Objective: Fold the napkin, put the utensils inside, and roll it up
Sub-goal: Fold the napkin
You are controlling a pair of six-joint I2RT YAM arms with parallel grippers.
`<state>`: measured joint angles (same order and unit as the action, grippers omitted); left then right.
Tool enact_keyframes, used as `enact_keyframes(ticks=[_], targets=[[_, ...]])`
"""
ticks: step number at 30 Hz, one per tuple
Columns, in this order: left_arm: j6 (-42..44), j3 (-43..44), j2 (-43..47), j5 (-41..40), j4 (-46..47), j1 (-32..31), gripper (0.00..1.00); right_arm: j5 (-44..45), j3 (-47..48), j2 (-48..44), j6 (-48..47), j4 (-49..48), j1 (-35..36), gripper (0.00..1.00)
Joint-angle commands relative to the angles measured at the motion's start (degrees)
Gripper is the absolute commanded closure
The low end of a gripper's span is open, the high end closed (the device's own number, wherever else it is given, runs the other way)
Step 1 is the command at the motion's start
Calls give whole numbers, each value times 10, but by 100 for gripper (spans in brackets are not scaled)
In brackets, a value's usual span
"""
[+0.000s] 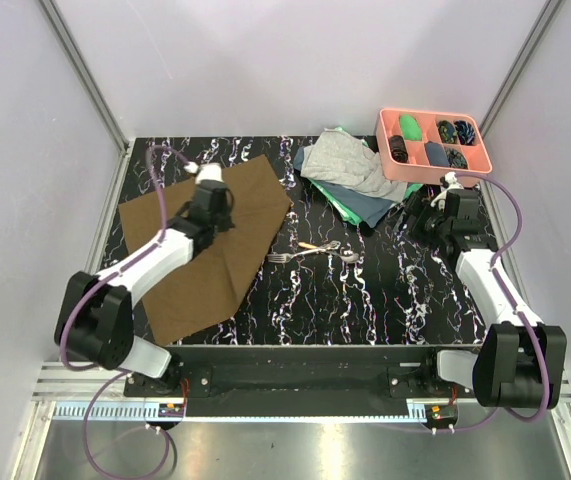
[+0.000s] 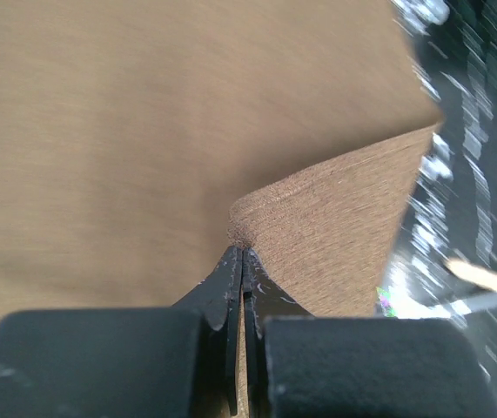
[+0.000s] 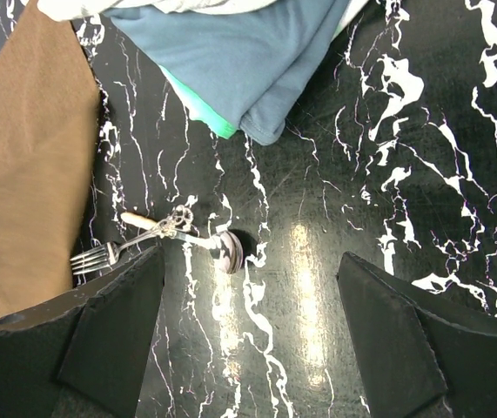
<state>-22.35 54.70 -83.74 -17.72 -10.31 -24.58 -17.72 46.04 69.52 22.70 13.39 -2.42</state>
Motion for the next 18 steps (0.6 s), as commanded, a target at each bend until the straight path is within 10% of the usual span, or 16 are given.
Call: enact_keyframes(ticks=[1, 18], targets=[[41, -13, 38, -29, 23, 70, 100, -20, 25, 14, -10, -4, -2, 11], [62, 120, -93, 12, 39, 316, 100, -68, 94, 69, 9, 10, -2, 14]])
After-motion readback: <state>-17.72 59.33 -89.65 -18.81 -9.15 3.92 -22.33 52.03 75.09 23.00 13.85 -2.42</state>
